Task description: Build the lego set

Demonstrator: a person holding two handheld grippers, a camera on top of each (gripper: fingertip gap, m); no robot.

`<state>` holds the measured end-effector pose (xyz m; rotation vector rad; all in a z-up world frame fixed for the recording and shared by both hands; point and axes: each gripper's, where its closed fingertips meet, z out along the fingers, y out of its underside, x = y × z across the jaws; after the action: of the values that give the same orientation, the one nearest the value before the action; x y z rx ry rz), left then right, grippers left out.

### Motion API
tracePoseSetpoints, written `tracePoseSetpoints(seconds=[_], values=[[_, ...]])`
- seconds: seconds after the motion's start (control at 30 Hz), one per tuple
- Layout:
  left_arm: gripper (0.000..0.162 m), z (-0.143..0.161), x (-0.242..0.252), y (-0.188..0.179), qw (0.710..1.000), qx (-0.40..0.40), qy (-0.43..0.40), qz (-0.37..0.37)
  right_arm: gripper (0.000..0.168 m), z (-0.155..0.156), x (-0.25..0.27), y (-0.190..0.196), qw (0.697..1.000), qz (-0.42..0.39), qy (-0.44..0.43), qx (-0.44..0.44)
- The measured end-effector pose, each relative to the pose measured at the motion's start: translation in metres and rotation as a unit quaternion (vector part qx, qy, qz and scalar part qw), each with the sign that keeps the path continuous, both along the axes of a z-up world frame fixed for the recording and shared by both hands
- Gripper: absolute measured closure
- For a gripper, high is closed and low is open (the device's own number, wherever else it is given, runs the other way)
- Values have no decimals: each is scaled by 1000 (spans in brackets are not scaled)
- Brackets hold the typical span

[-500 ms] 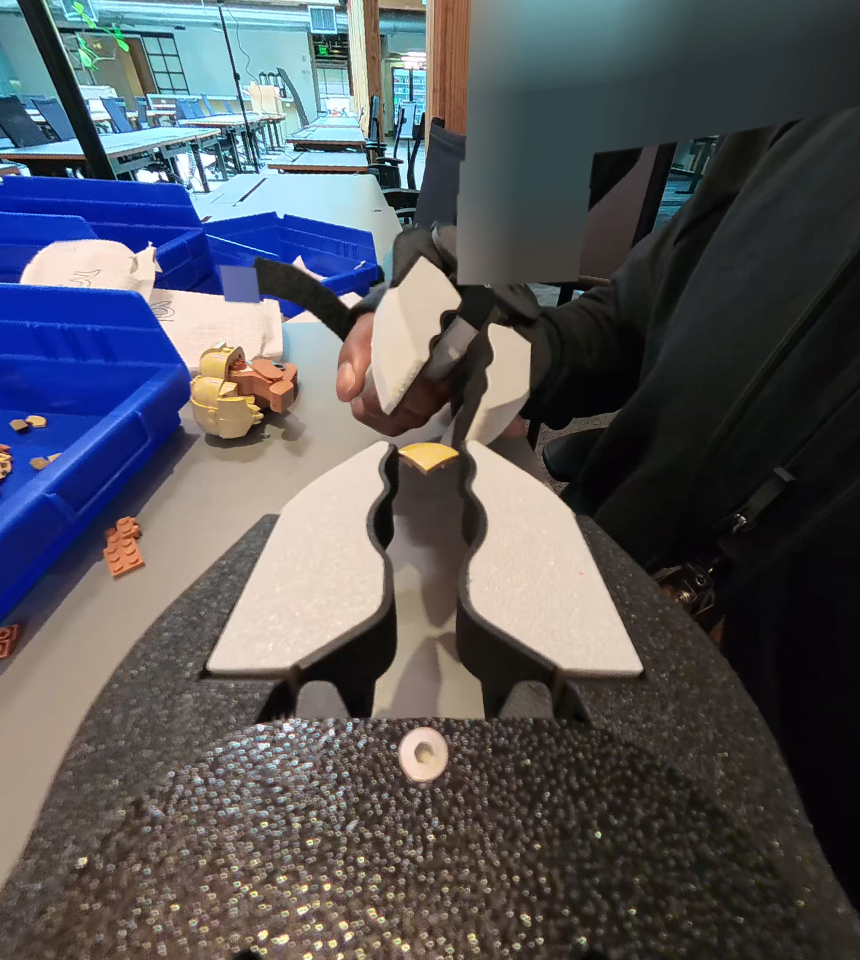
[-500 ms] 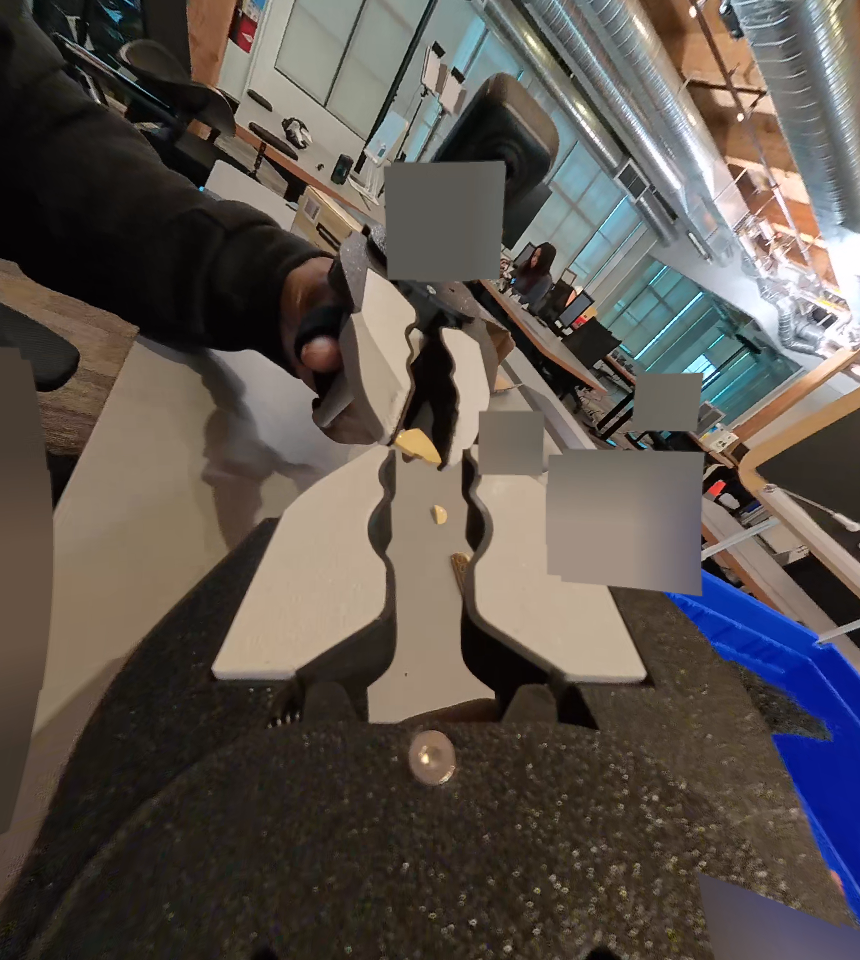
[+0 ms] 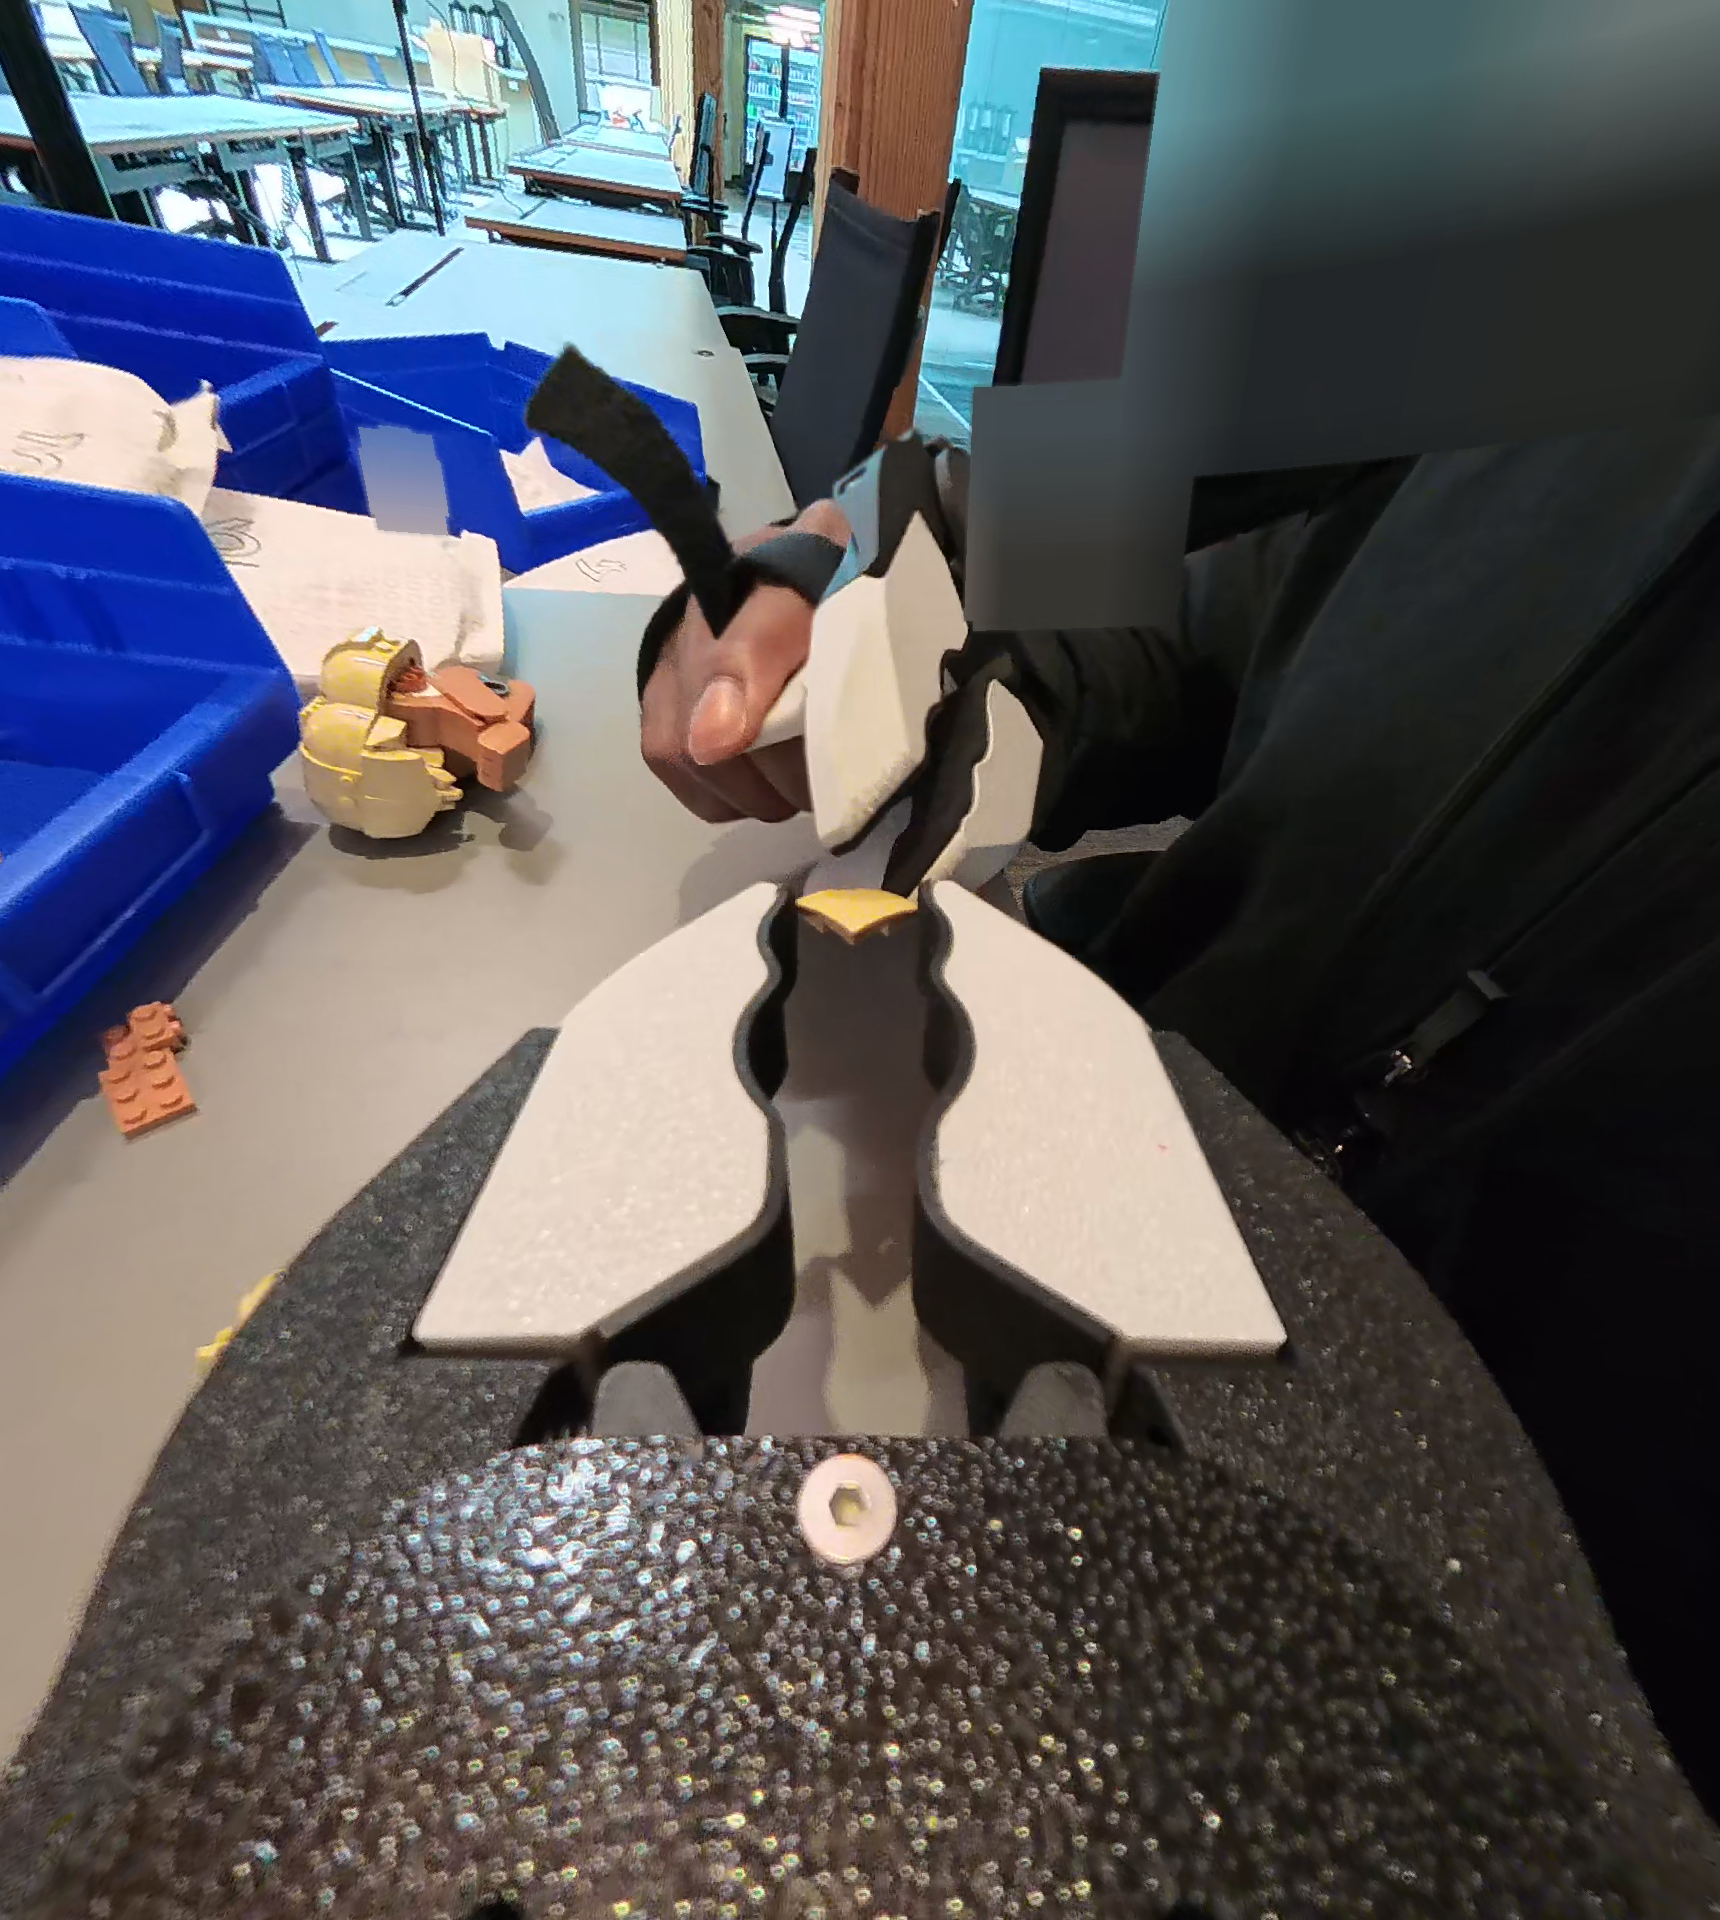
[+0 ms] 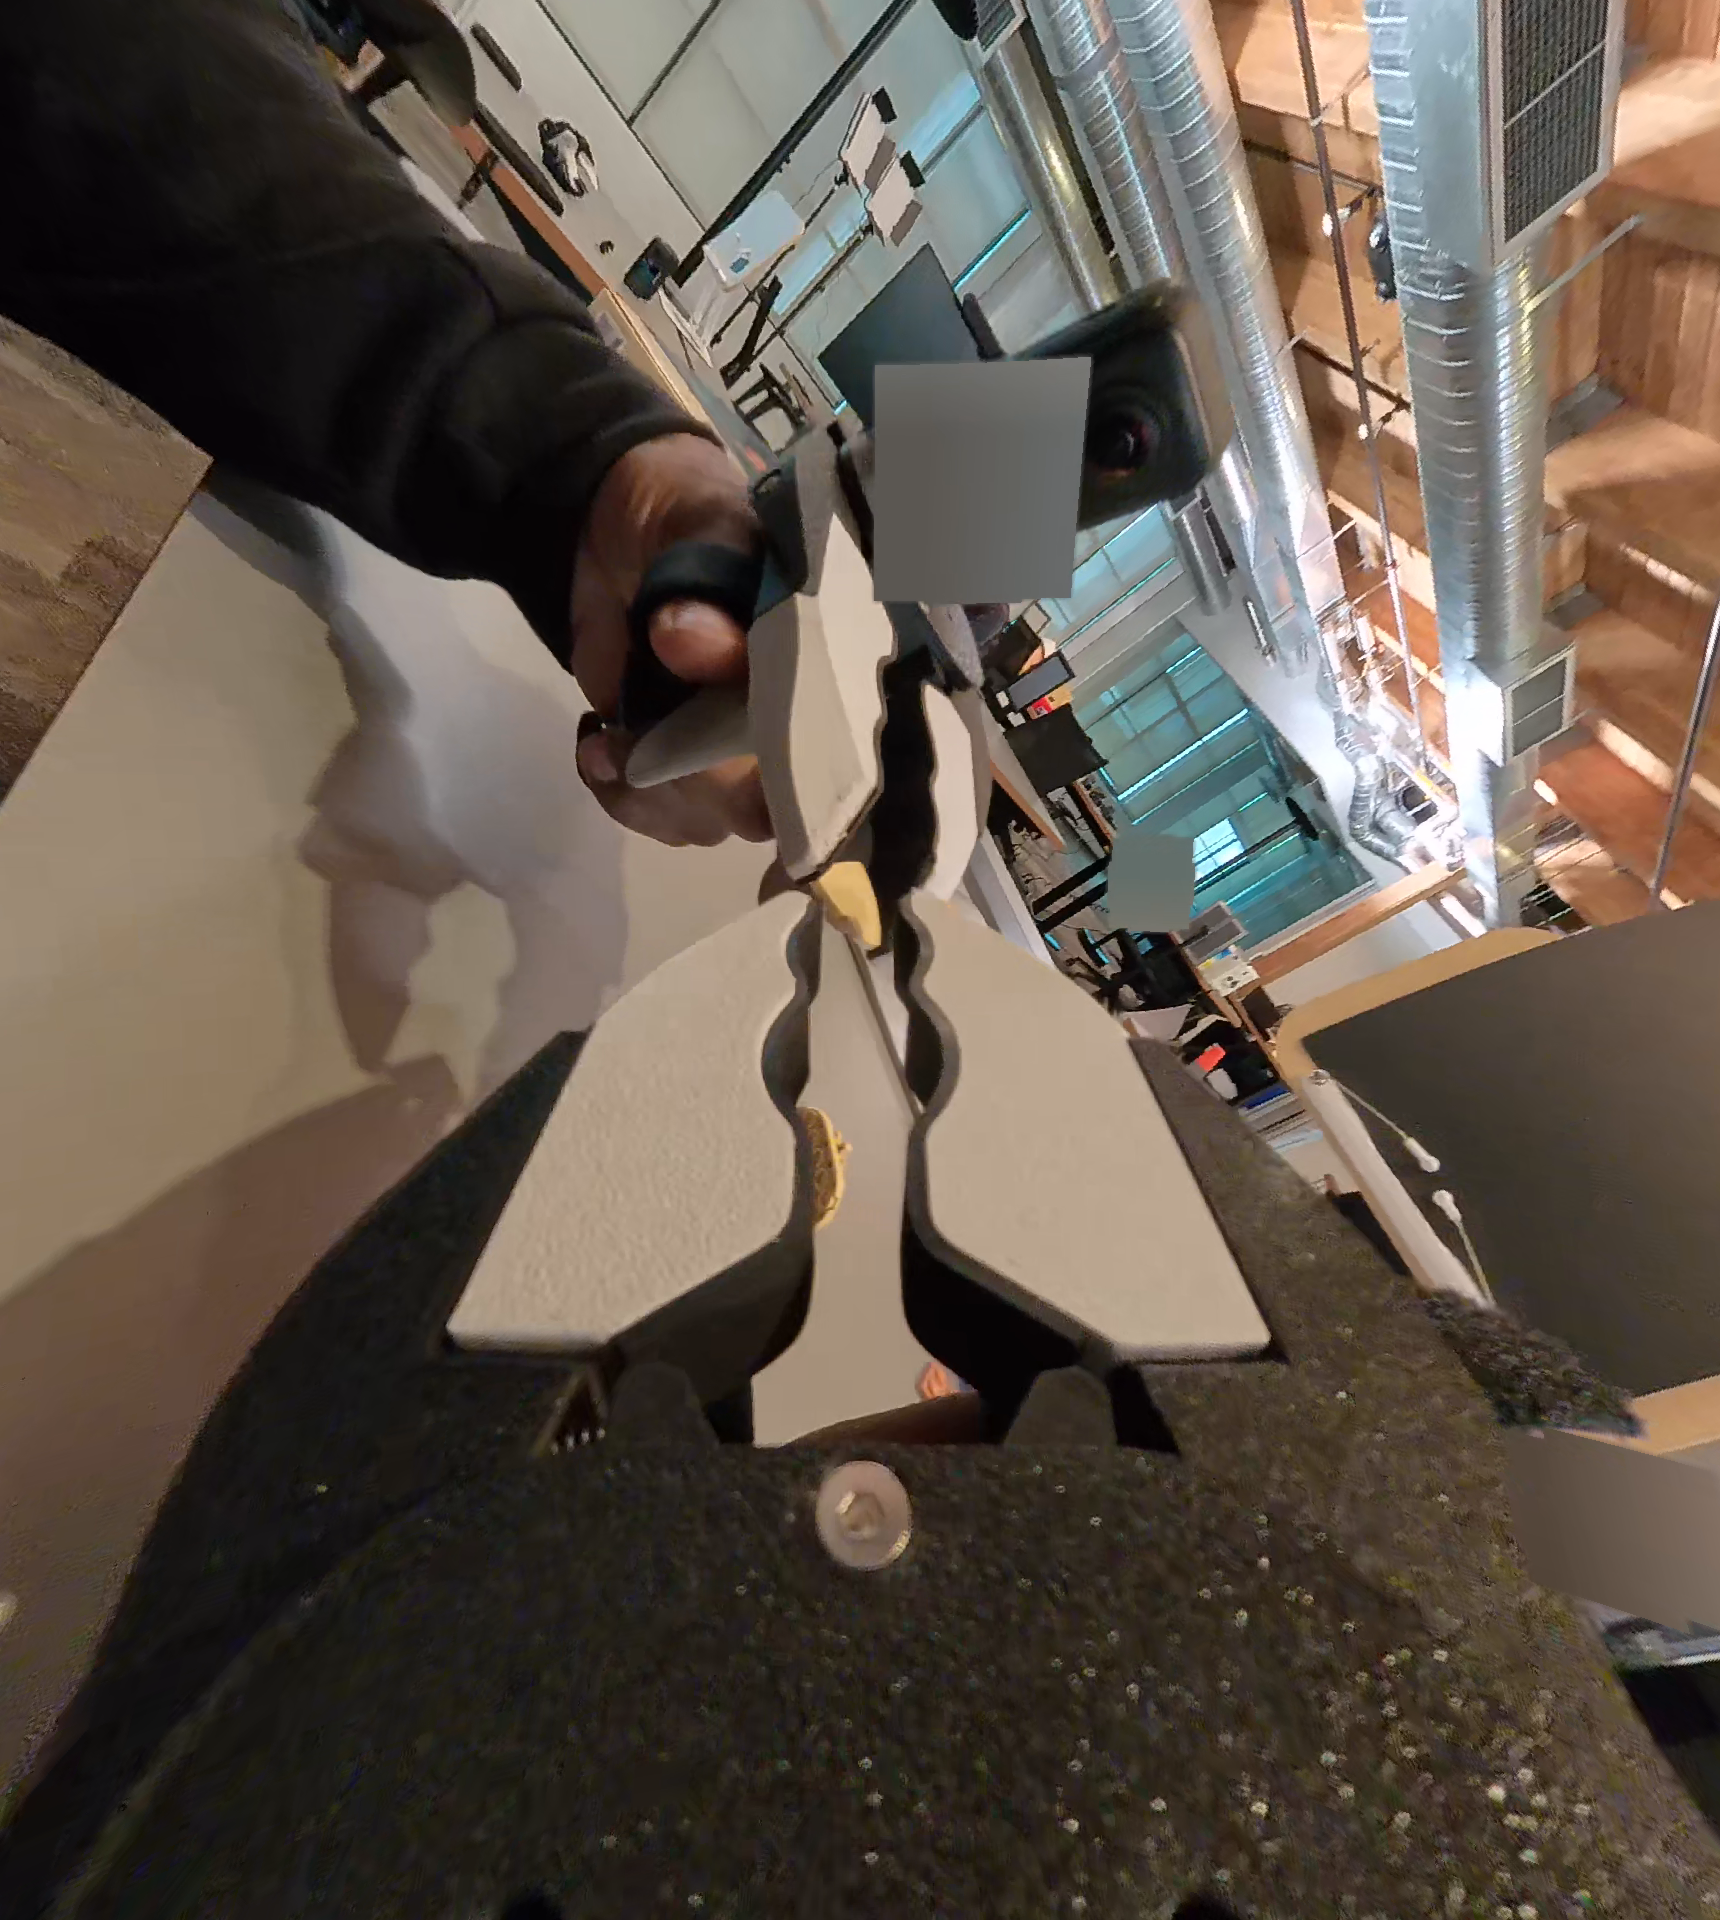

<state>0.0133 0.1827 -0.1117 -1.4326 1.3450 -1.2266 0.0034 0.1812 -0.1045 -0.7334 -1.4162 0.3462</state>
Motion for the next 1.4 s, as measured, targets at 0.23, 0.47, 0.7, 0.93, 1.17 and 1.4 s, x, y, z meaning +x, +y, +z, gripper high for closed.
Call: tracePoseSetpoints(seconds=[0.23,0.47,0.7,0.93,1.17,1.4], values=[[141,2,4,-4,1000,-16,5,-15,157,-2,1,1,999,-12,-7,39],[140,1,6,-3,1000,-22,11,-17,163,-2,0,1,995,-30,-11,95],[135,3,3,1,1000,-9,6,-6,164,0,1,5,989,-54,-6,138],[127,-29,-38,69,987,24,109,120,164,4,15,16,989,-81,7,121],[134,-94,-51,105,951,5,266,159,164,-1,19,21,989,-96,2,115],[137,-101,-45,98,945,29,292,146,164,-1,24,24,989,-101,8,108]])
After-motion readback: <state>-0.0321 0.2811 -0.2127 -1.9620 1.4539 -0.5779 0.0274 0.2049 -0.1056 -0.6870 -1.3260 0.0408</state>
